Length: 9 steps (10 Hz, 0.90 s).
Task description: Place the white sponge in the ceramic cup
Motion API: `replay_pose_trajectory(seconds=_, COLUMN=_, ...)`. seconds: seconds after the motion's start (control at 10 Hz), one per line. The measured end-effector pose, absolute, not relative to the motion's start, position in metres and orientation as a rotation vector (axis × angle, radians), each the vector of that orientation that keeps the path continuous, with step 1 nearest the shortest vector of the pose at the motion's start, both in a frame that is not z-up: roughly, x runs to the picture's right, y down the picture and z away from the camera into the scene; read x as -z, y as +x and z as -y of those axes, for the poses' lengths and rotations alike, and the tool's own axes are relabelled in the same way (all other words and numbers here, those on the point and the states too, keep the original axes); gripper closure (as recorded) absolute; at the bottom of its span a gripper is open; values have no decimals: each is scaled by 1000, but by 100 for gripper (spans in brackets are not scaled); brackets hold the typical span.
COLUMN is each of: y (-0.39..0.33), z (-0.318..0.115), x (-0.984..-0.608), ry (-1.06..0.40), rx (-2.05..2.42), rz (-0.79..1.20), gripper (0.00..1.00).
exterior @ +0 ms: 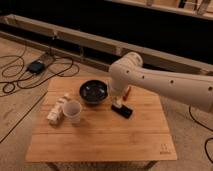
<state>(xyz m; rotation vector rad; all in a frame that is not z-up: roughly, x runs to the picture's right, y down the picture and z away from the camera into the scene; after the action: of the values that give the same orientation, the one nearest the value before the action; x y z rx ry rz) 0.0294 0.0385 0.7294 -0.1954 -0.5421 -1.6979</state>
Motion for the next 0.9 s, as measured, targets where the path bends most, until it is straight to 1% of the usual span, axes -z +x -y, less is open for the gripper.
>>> replay_pose_trajectory(seconds=0.1, y=13, z=-26, x=-721, ry=-153, rx=1717, rz=562, gripper=100)
replay_pose_trajectory(seconds=0.5, y=-44, z=-6, x=-687, ry=-23, rx=1742, rz=693, gripper=100)
replay_pose_trajectory(seconds=0.9, y=-86, z=-3, x=-662, ry=70, rx=1717, rz=836, gripper=100)
